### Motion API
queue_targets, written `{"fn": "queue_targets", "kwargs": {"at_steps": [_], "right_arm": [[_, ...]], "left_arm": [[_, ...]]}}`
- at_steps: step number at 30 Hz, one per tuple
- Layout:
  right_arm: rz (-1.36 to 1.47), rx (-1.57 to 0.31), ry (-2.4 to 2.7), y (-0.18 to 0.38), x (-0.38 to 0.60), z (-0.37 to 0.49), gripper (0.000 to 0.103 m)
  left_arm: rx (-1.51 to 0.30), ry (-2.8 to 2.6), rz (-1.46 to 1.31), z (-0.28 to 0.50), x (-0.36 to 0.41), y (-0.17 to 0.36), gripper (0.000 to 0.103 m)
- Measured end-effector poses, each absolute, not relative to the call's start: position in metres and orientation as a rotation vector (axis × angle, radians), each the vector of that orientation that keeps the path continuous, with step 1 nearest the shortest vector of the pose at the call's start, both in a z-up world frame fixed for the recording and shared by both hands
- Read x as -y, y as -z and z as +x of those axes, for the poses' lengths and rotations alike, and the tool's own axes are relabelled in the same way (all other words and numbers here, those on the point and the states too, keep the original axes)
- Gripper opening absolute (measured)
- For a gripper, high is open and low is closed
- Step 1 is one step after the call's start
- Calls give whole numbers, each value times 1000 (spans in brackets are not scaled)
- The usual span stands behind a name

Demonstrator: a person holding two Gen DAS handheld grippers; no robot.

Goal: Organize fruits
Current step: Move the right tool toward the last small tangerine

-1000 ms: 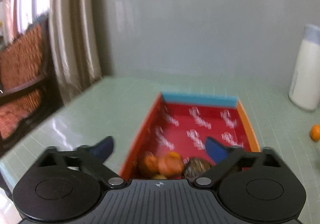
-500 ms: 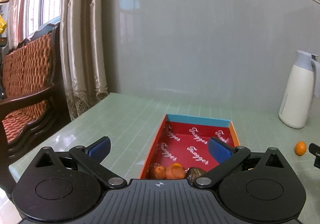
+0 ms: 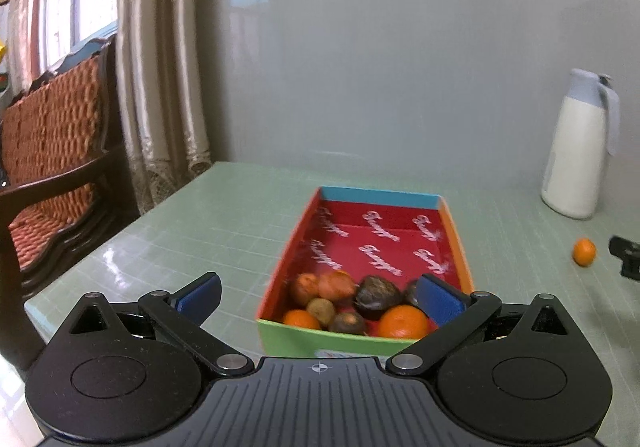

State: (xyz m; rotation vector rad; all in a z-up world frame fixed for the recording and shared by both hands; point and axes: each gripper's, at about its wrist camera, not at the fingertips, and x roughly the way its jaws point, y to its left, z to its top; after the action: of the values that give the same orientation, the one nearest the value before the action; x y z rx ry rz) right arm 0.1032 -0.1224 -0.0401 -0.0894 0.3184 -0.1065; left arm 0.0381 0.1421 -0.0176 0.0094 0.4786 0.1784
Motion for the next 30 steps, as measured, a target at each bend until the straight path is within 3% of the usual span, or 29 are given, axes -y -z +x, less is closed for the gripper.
{"fn": "queue_targets", "kwargs": {"at_steps": [14,18,30], "right_arm": [[-96,-363,108,47,148,108,85],[-64,-418,80,53,152,125,76],[-91,-506,68,70,145,177,73]], "left_arm": [[-474,-128,62,22,-109,30,103],[-476,-141,69,20,-110,34,103],[-502,-221,-2,32,-143,47,103]]}}
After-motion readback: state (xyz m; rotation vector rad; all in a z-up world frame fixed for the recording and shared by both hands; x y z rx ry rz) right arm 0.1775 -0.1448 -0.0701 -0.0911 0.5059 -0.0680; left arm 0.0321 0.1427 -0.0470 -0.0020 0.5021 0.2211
